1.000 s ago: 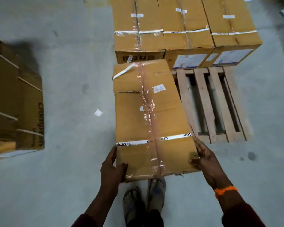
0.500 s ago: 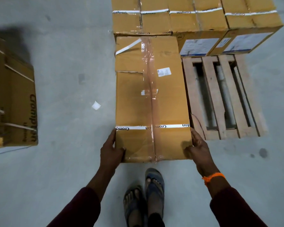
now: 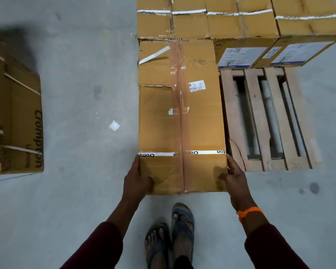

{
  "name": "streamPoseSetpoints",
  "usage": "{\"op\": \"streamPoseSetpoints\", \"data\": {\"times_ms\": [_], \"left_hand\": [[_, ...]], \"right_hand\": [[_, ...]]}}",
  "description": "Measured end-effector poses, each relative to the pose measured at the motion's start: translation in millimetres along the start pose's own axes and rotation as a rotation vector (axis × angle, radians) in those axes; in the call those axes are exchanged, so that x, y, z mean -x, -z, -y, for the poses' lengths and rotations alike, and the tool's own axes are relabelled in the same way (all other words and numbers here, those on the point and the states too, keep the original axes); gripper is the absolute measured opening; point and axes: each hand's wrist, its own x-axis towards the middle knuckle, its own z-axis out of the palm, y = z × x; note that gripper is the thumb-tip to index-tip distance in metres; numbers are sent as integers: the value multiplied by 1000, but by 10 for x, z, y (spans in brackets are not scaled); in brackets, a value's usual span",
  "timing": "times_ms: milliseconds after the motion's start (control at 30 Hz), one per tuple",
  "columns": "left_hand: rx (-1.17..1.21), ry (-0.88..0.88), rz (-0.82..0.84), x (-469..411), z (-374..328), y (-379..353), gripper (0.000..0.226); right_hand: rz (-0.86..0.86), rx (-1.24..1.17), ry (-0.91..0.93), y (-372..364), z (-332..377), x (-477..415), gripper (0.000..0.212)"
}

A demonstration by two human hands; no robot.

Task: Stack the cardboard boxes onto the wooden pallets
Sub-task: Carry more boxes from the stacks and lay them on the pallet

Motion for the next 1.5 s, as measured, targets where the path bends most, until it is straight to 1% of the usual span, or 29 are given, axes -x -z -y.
{"op": "streamPoseSetpoints", "data": {"times_ms": [100, 200, 267, 333, 400, 467, 567, 633, 733, 800, 900, 967, 1033, 1133, 1233, 1367, 1500], "left_hand": [[-25, -21, 33, 46, -61, 19, 90], [-114, -56, 37, 164, -143, 29, 72], [-179, -64, 49, 422, -229, 71, 69], [-241, -81, 97, 800, -408, 190, 66], [-280, -113, 158, 1257, -609, 373, 61], [-302, -115, 218, 1740, -848, 614, 57], [-303, -172, 231, 2301, -1127, 994, 58], [-288, -178, 199, 2601, -1290, 1302, 52], [-182, -153, 88, 2953, -1457, 1774, 46], [-96, -107, 18, 3111, -1474, 2080, 45], [3, -42, -13, 3235, -1330, 2563, 43], [43, -16, -17, 3224, -1193, 2964, 42], [59, -20, -24, 3170, -1082, 3458, 41], [140, -8, -93, 3027, -978, 4300, 38], [313, -5, -188, 2945, -924, 5104, 32], [489, -5, -312, 2848, -965, 5949, 32], [581, -2, -400, 2594, -959, 6544, 30]], "right_hand": [[-75, 47, -10, -46, 41, 60, 69], [-161, 298, 66, -98, 170, 272, 66], [-115, 449, 168, -124, 325, 535, 67], [-25, 548, 251, -142, 536, 875, 67], [41, 576, 246, -159, 803, 1301, 65], [94, 559, 183, -179, 1130, 1775, 60], [159, 510, 168, -212, 1677, 2439, 43], [182, 443, 136, -272, 1974, 2839, 34], [224, 407, 137, -462, 2271, 3340, 33], [268, 409, 164, -674, 2465, 3593, 30], [331, 455, 264, -1102, 2798, 3902, 24], [356, 495, 339, -1472, 3034, 4024, 20], [344, 488, 349, -1898, 3305, 4136, 19], [303, 398, 383, -2636, 3683, 4274, 19], [321, 287, 411, -3287, 4089, 4529, 21], [408, 187, 450, -3827, 4646, 4760, 25], [404, 130, 429, -4177, 4983, 4705, 30]]}}
